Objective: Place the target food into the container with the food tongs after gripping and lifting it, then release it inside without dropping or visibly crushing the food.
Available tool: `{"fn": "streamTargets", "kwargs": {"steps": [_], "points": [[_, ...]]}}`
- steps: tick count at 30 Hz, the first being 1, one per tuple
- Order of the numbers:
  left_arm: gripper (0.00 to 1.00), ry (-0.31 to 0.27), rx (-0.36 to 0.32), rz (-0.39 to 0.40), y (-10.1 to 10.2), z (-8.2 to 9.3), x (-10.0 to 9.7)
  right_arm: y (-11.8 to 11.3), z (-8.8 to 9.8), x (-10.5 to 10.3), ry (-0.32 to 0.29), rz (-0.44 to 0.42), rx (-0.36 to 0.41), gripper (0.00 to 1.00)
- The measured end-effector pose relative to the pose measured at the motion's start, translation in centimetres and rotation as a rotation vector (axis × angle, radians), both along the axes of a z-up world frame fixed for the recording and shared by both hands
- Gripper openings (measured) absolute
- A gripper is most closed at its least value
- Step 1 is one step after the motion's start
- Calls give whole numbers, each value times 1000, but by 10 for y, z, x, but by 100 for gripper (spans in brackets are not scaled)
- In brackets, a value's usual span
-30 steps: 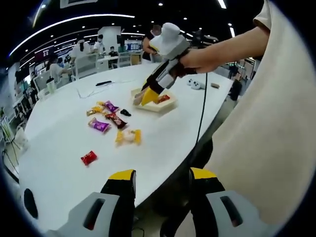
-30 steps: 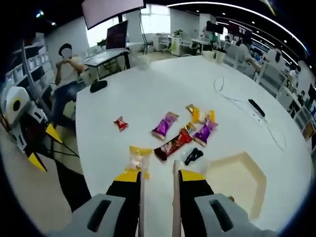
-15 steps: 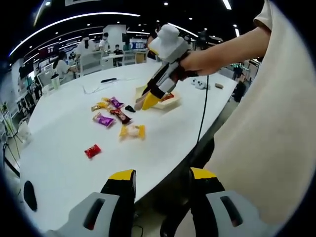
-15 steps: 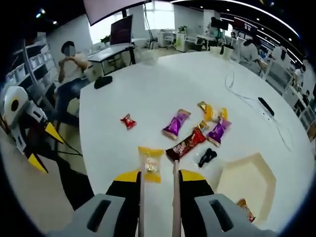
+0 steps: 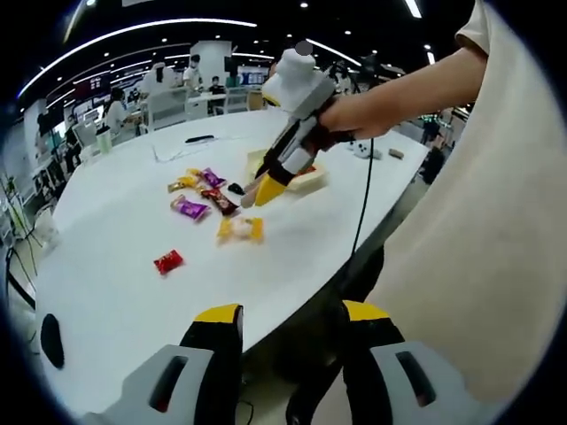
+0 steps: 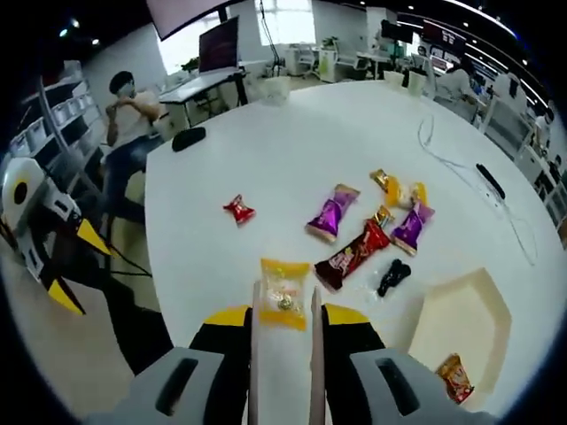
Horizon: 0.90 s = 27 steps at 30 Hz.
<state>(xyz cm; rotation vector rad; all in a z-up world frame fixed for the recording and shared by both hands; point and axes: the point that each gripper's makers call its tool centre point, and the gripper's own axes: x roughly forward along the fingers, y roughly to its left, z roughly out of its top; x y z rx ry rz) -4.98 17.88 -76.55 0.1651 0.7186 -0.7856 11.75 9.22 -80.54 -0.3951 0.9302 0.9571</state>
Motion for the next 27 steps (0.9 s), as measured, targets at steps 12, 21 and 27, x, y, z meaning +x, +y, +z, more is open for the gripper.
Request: {"fn": "streamTargets", "kwargs": {"steps": [12,21,27], "points": [[44,2,20,5,6,0,-1,9,-7,-4,16,24,-25,30],[44,2,21,10,8,2,-1,11,-11,-2,21,34,-34,30],[44,1,28,15,11,3,0,13,-12,1,21,37,-39,30]]}}
